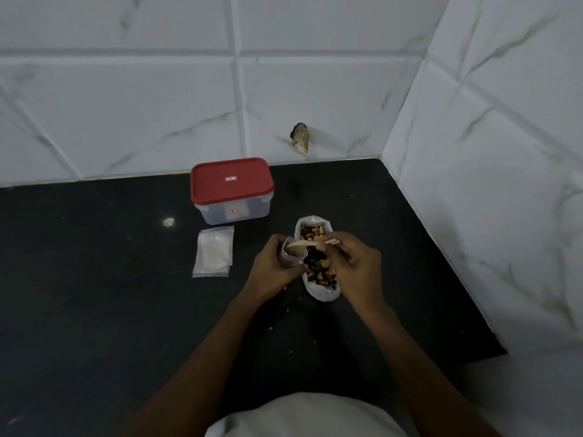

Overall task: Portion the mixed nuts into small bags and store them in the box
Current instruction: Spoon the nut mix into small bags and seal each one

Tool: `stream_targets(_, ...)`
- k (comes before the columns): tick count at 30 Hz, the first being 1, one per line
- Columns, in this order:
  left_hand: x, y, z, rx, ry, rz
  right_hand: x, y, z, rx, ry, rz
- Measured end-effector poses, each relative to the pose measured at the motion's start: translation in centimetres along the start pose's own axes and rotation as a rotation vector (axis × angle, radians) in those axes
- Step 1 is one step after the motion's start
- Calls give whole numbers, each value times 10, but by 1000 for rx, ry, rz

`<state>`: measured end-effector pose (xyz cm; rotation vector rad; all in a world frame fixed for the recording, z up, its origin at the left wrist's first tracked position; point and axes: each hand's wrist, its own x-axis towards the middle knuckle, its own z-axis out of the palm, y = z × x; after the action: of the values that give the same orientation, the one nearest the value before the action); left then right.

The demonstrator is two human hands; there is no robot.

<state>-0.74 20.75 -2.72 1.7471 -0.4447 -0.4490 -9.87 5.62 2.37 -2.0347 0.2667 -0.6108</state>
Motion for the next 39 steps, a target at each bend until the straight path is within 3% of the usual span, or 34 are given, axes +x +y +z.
stream_targets(3, -3, 2, -3, 7, 16, -4, 4, 1, -2, 146, 205, 162)
stream_targets(6, -7, 1, -6, 57, 11, -1, 8, 21, -8, 62, 292, 308)
stream_targets(14, -17, -1, -6, 105, 20, 31, 10, 56, -9, -137, 310, 423)
stream_targets(20, -15, -9, -8, 127, -39, -80, 12, 64, -2, -168, 292, 440)
stream_targets(26, -13, -11, -7, -82, 32, -190, 12, 79, 8, -30, 317, 566)
stream_targets(33, -7, -3, -10, -372, 80, -381, 7, 92, 8, -10, 195, 765)
stream_targets(36, -7, 1, -14, -430, 58, -409, 7, 94, 3, -59, 153, 781)
stream_targets(39, -6, 1, -15, -557, 76, -472, 6, 88, -3, -273, 169, 681)
